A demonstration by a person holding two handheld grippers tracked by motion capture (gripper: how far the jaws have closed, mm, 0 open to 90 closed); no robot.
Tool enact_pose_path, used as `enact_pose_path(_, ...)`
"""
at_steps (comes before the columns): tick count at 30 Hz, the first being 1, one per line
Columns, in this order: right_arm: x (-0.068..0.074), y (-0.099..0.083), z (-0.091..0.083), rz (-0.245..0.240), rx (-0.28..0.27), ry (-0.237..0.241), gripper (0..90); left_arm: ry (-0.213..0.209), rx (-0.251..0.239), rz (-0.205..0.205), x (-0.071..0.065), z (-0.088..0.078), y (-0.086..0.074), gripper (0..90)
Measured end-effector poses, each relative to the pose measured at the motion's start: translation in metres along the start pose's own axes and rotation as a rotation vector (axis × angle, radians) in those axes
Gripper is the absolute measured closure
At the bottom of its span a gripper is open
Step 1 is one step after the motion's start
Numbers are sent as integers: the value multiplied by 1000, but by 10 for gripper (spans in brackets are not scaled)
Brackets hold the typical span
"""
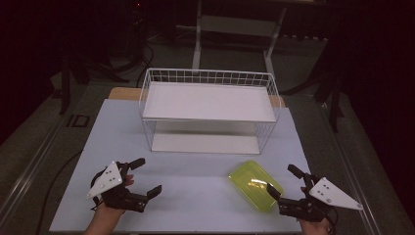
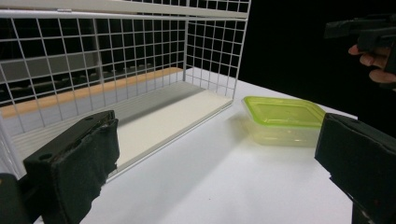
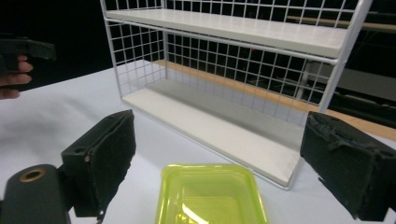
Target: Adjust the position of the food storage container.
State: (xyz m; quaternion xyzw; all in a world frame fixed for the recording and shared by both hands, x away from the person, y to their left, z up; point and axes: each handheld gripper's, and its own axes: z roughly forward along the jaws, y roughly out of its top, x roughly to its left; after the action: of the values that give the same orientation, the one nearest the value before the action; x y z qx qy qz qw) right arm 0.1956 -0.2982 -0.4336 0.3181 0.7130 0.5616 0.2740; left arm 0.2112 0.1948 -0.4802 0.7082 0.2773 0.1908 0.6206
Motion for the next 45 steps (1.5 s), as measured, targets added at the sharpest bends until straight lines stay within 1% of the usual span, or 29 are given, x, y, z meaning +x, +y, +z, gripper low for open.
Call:
enact_pose_path(1,0,0,0,0,0,0,104,-4,-2,-2,0,0,0,4)
enact_pose_path(3,-1,4,2,25,9,4,104,-4,-1,-4,0,1,0,4)
enact_pose_path(5,-1,4,2,25,9,4,104,-9,-2,-6,0,1,0,4)
enact_pose_path(7,-2,7,3,34,23,15,104,-12,0,2,-2,2,1,3)
enact_pose_path(8,-4,8,4,48,26,58,104,-14,2,3,-2,2,1,3)
enact_pose_path(10,-5,11,4,59,44,62,126,-17,7,14,-3,3,0,4)
enact_pose_path(11,-6,12,4,55,58,76,160,-19,10,17,-3,3,0,3)
enact_pose_path(12,-7,12,3,49,62,71,161,-17,14,19,-4,3,0,3)
enact_pose_path(13,-7,11,2,44,74,63,186,-21,14,19,-4,4,0,3)
enact_pose_path(14,-10,9,1,23,114,68,262,-25,15,19,-4,4,0,4)
enact_pose_path(16,-13,4,0,2,156,63,364,-24,17,23,-5,4,-1,3)
enact_pose_path(17,-15,1,0,-10,170,61,375,-25,16,19,-5,4,-1,4)
enact_pose_path(18,-15,1,0,-10,170,61,375,-25,16,19,-5,4,-1,3)
enact_pose_path(19,-17,-3,0,-10,188,64,426,-27,16,20,-5,4,-1,3)
enact_pose_path(20,-19,-7,1,-5,209,80,458,-28,14,19,-6,4,-1,4)
enact_pose_path(21,-23,-15,2,4,248,86,545,-29,12,21,-6,4,0,3)
enact_pose_path(22,-24,-19,3,5,269,101,563,-29,14,25,-6,3,0,3)
enact_pose_path(23,-25,-23,3,0,289,99,585,-30,13,25,-6,3,0,4)
enact_pose_path(24,-26,-27,3,2,304,104,636,-30,11,25,-6,3,0,4)
enact_pose_path(25,-27,-31,2,2,317,113,647,-30,11,25,-6,3,0,4)
enact_pose_path(26,-27,-35,1,-1,327,103,677,-29,11,22,-5,3,-1,4)
enact_pose_path(27,-27,-35,1,-1,327,103,677,-29,11,22,-5,3,-1,3)
enact_pose_path(30,-31,-47,-3,16,360,111,816,-29,10,22,-5,3,0,3)
enact_pose_path(31,-31,-47,-3,16,360,111,816,-30,9,24,-6,3,0,3)
enact_pose_path(32,-32,-52,-8,3,371,98,898,-31,11,27,-7,3,0,4)
enact_pose_path(35,-34,-54,-10,8,377,107,899,-33,12,30,-7,3,0,4)
enact_pose_path(39,-40,-69,-19,7,409,92,899,-34,11,27,-7,4,-1,3)
enact_pose_path(42,-43,-77,-20,3,413,89,899,-33,15,26,-6,4,-1,4)
enact_pose_path(45,-45,-81,-18,-5,406,102,899,-32,19,26,-6,5,-2,4)
